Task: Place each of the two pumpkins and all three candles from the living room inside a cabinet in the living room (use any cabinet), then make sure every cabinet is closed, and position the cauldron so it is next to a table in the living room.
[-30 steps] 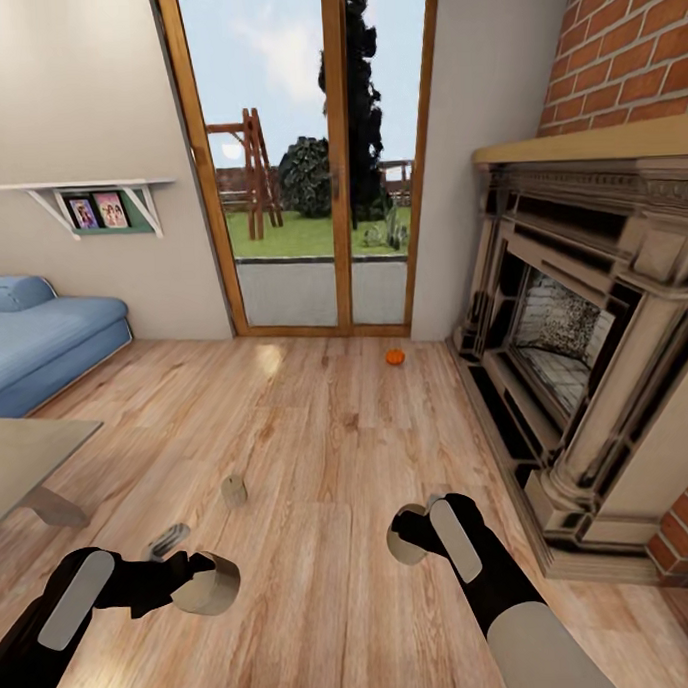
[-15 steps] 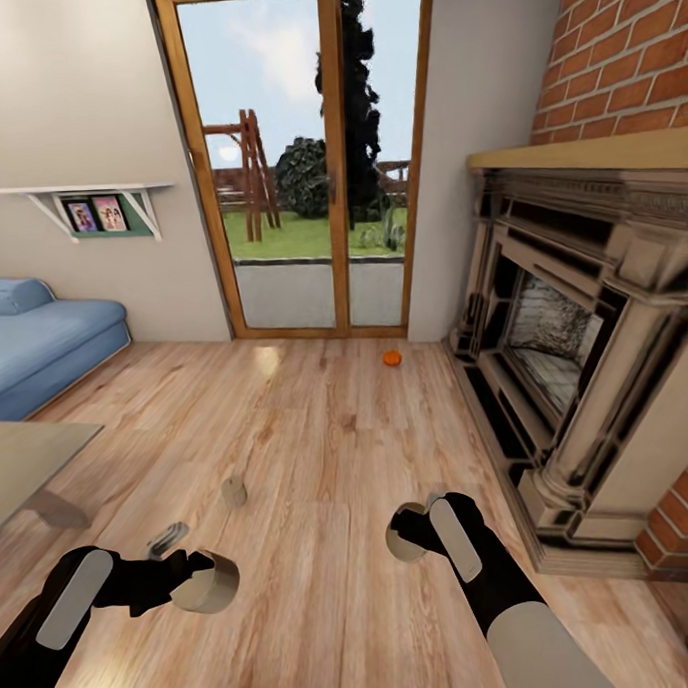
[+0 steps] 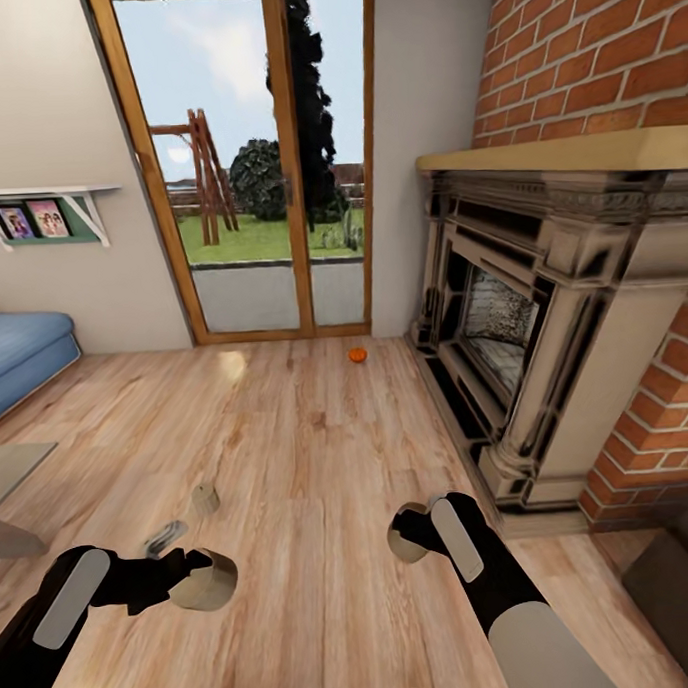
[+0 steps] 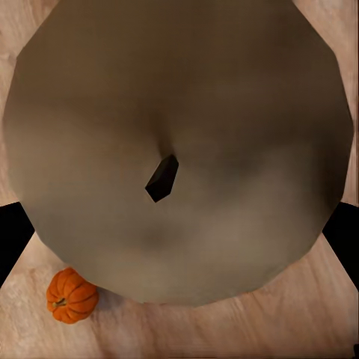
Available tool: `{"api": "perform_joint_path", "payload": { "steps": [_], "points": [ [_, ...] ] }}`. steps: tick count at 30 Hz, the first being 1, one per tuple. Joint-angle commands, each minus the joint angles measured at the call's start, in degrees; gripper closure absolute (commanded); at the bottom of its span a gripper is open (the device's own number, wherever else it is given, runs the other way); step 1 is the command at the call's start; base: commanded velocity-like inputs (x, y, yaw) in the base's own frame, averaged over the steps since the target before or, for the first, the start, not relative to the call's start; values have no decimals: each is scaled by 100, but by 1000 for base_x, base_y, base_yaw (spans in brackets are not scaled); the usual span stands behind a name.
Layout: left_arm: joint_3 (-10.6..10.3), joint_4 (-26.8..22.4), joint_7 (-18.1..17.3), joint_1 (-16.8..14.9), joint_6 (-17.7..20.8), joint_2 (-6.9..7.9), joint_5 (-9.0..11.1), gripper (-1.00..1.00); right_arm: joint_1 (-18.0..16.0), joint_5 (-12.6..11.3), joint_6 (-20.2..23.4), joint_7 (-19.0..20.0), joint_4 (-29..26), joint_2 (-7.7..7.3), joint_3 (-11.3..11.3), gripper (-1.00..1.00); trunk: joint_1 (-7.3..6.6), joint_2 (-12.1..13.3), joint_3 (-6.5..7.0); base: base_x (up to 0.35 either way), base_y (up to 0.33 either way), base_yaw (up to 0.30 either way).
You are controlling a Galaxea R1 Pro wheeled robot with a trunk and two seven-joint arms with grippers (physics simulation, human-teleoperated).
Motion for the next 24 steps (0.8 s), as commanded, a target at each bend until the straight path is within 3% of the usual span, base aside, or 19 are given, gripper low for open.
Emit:
{"api": "perform_joint_path", "payload": {
  "steps": [1, 24],
  "points": [
    [-2, -1, 3, 0, -2, 0, 5, 100, 0, 1, -2, 1, 0, -1, 0, 100, 0, 0, 0, -223, 143, -271],
    [-1, -1, -48, 0, -9, -1, 5, 100, 0, 1, -3, 1, 17, -6, -2, 100, 0, 0, 0, -24, 14, -272]
  ]
}}
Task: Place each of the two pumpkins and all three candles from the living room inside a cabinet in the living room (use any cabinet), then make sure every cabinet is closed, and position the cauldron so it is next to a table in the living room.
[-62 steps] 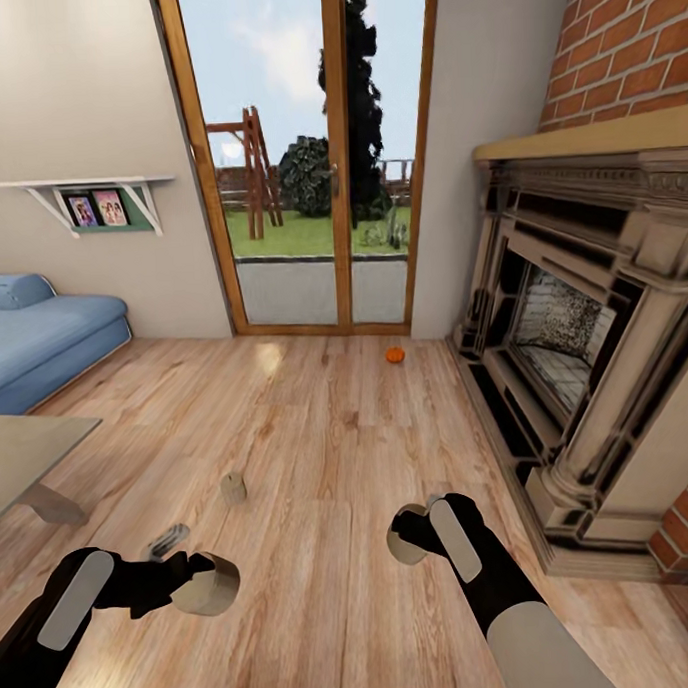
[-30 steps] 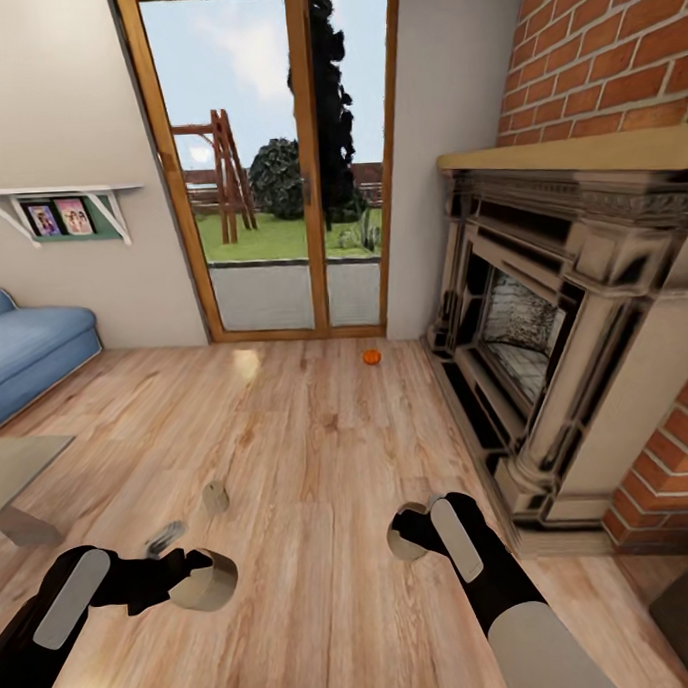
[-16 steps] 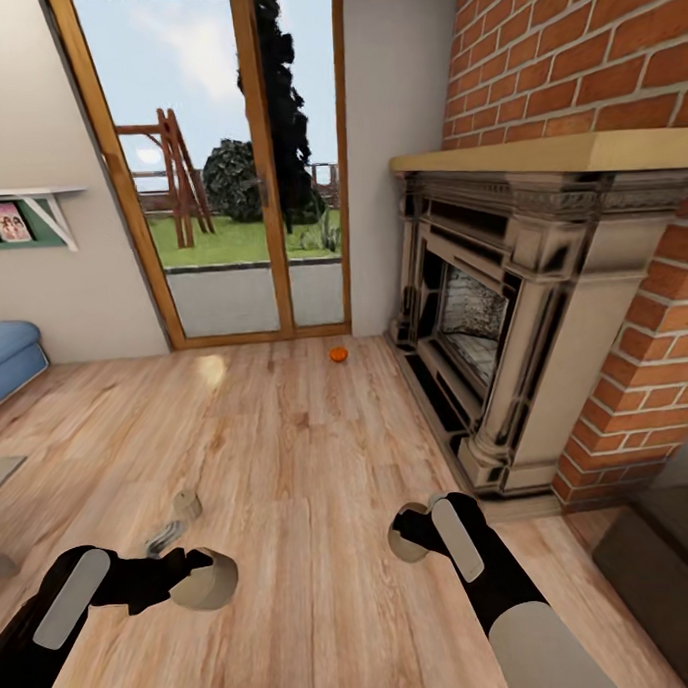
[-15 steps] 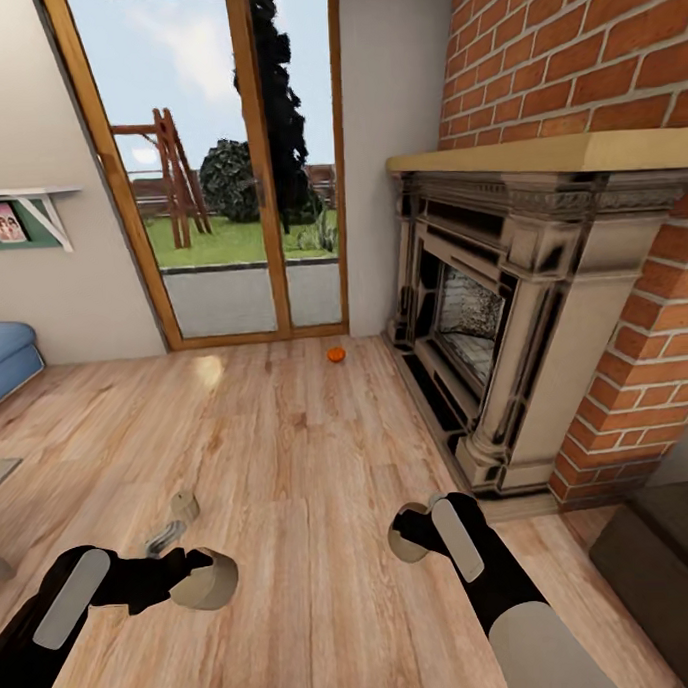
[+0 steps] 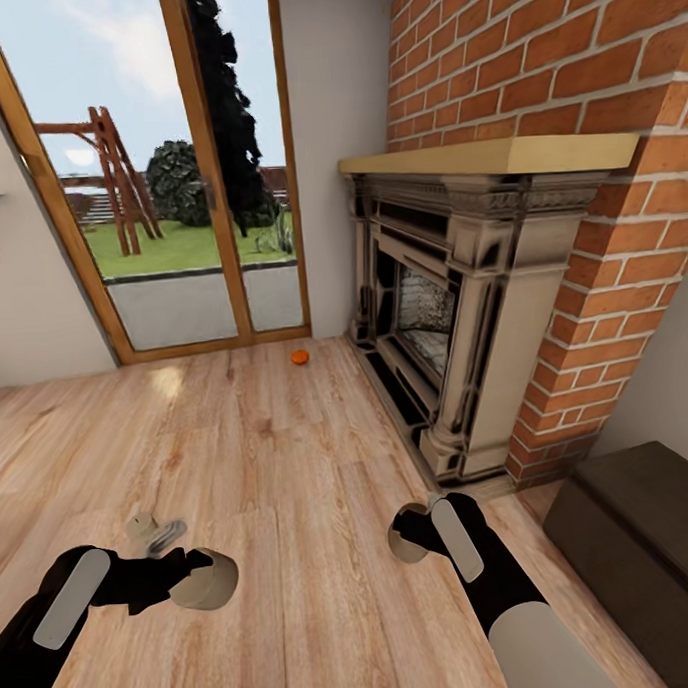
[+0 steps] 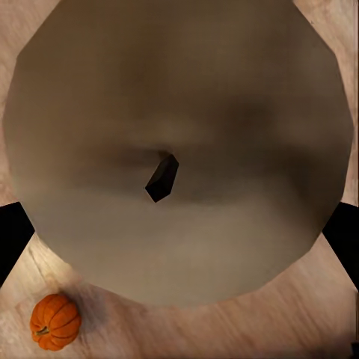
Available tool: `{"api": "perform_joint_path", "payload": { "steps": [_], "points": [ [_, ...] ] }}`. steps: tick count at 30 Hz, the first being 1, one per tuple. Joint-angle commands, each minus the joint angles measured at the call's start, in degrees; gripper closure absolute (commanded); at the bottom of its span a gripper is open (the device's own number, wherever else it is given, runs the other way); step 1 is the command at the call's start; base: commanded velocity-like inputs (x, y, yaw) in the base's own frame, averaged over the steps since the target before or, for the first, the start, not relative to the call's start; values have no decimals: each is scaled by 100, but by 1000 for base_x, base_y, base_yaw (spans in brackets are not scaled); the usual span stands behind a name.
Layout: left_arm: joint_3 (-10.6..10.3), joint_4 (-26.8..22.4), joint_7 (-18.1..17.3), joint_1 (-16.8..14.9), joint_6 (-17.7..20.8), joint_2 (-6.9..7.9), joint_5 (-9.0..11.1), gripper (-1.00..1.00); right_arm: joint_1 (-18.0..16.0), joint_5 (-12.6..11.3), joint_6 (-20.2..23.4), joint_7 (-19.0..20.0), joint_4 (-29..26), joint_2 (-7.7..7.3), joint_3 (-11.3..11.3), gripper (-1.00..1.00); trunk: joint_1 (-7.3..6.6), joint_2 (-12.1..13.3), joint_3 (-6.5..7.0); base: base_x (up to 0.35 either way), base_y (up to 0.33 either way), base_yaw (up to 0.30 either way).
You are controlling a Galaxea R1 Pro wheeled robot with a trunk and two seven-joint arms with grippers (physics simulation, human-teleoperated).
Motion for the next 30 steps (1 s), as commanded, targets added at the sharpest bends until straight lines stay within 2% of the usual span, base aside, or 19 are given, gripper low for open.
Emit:
{"api": "perform_joint_path", "payload": {
  "steps": [1, 30],
  "points": [
    [0, -1, 4, 0, -2, 0, 19, 100, -1, -5, -5, 1, -1, 0, -1, 100, 0, 0, 0, -73, 38, -272],
    [1, -10, -1, 0, 1, -15, 36, 100, -1, -11, 2, 1, 0, -23, -7, 100, 0, 0, 0, -8, 5, -272]
  ]
}}
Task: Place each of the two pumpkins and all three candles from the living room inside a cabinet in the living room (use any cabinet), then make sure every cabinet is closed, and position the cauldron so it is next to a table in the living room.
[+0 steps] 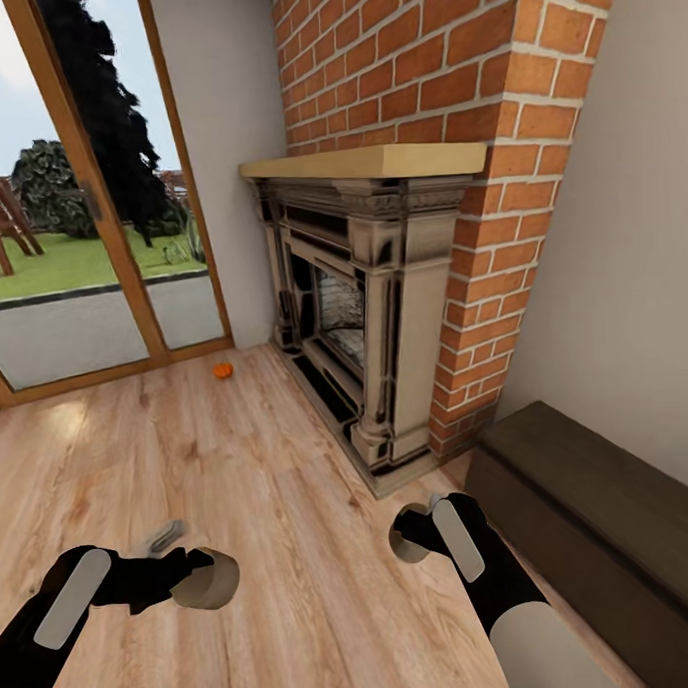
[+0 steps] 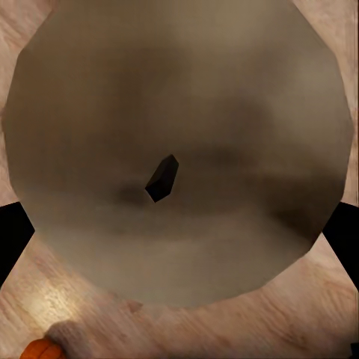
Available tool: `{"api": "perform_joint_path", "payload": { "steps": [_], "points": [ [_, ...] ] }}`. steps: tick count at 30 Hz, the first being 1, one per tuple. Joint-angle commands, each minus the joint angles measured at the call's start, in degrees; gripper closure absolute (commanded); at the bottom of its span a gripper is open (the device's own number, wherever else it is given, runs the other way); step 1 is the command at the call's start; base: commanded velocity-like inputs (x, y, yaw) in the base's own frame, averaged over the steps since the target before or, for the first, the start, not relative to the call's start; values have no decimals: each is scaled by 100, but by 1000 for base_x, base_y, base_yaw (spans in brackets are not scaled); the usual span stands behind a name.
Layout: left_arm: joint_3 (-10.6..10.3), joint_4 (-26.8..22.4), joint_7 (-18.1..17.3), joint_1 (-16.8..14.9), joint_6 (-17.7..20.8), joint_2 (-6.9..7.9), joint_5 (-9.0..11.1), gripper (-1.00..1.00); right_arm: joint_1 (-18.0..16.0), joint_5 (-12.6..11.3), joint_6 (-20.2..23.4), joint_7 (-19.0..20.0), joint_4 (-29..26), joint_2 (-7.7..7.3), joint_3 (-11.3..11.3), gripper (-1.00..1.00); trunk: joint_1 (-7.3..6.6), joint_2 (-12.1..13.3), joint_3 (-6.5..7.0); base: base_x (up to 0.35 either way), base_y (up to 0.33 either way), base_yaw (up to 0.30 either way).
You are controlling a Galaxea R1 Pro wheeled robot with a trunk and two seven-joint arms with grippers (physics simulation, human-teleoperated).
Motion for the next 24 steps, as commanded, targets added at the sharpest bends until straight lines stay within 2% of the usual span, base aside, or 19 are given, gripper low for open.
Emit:
{"api": "perform_joint_path", "payload": {
  "steps": [1, 17, 21, 24],
  "points": [
    [0, -1, 6, -1, -4, -1, 26, 100, -1, -4, -3, 1, -1, -1, 0, 100, 0, 0, 0, 0, 0, -272],
    [-24, -1, 47, -1, 9, -28, 22, 100, -1, -6, 17, -6, 8, -3, 0, 100, 0, 0, 0, 0, 0, -272],
    [-78, -7, 74, -1, 77, 0, 4, 100, -1, 2, 414, -31, 10, 13, 2, 100, 0, 0, -10, 0, 0, -262],
    [-154, -9, 273, -1, 92, 15, -194, 100, -1, 9, 573, -50, 9, 25, 7, 100, 0, 0, -27, 0, 0, -210]
  ]
}}
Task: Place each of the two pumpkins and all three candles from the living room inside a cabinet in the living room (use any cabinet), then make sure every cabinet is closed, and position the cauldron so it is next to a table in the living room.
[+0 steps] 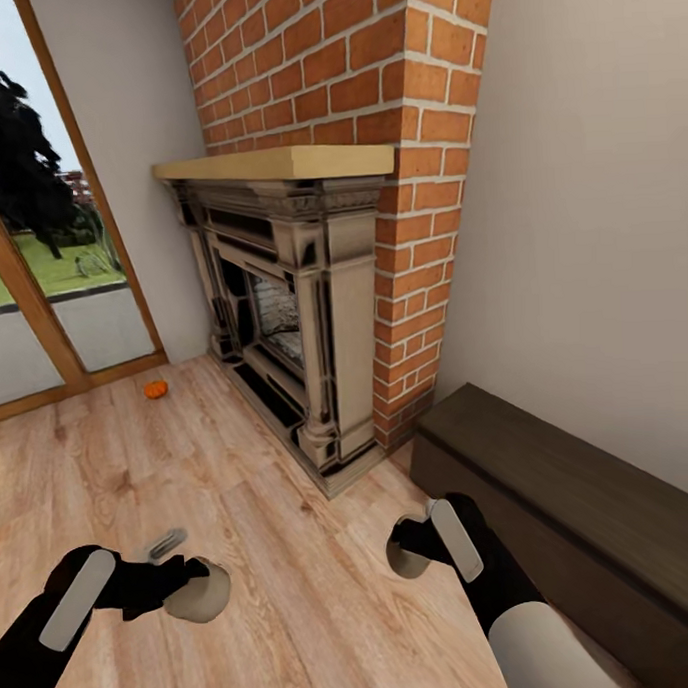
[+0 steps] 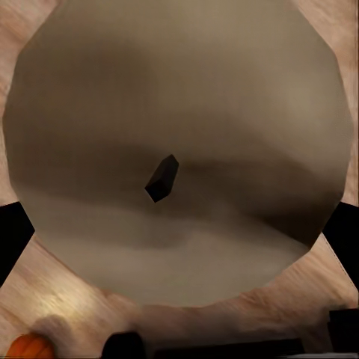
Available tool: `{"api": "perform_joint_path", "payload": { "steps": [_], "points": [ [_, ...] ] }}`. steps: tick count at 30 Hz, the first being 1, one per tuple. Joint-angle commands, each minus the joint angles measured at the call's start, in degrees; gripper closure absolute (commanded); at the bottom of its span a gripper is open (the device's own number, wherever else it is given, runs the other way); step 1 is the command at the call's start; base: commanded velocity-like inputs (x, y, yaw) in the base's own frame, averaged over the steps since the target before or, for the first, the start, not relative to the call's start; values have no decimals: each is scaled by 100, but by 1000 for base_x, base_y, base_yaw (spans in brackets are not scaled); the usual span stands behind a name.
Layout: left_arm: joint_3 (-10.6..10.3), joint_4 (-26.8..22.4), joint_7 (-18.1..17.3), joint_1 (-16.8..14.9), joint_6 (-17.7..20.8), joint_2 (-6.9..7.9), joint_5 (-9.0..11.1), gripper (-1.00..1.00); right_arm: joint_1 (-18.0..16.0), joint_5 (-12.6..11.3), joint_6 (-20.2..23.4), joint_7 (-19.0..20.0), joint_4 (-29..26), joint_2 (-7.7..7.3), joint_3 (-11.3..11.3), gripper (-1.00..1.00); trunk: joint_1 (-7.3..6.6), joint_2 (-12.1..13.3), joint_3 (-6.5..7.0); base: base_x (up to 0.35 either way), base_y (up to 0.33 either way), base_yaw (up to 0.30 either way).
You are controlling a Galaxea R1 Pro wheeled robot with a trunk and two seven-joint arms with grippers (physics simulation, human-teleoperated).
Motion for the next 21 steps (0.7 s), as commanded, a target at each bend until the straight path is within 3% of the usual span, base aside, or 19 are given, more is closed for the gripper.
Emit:
{"api": "perform_joint_path", "payload": {
  "steps": [1, 3, 5, 9, 12, 21],
  "points": [
    [-31, -2, 243, -1, -5, -17, -212, 100, -1, 1, 37, -5, 3, -14, 1, 100, 0, 0, -7, 0, 0, -184],
    [-56, -2, 577, -1, -3, -80, -601, 100, -1, 5, 67, -10, 6, -27, 2, 100, 0, 0, -22, 0, 0, -176],
    [-68, -3, 823, -1, -7, -182, -862, 100, -1, 17, 101, -15, 7, -33, 2, 100, 0, 0, -36, 0, 0, -147],
    [-76, 6, 1175, -1, -3, -261, -1111, 100, -1, 69, 318, -18, -20, -19, 2, 100, 0, 0, -44, 0, 0, -44],
    [-74, 6, 1199, -1, -7, -269, -1119, 100, -1, 62, 341, -15, -28, -19, 2, 100, 0, 0, -45, 0, 0, -4],
    [-76, 6, 1193, -1, -10, -286, -1109, 100, -1, 54, 313, -10, -28, 29, 38, 100, -198, 361, 116, 0, 0, 0]
  ]
}}
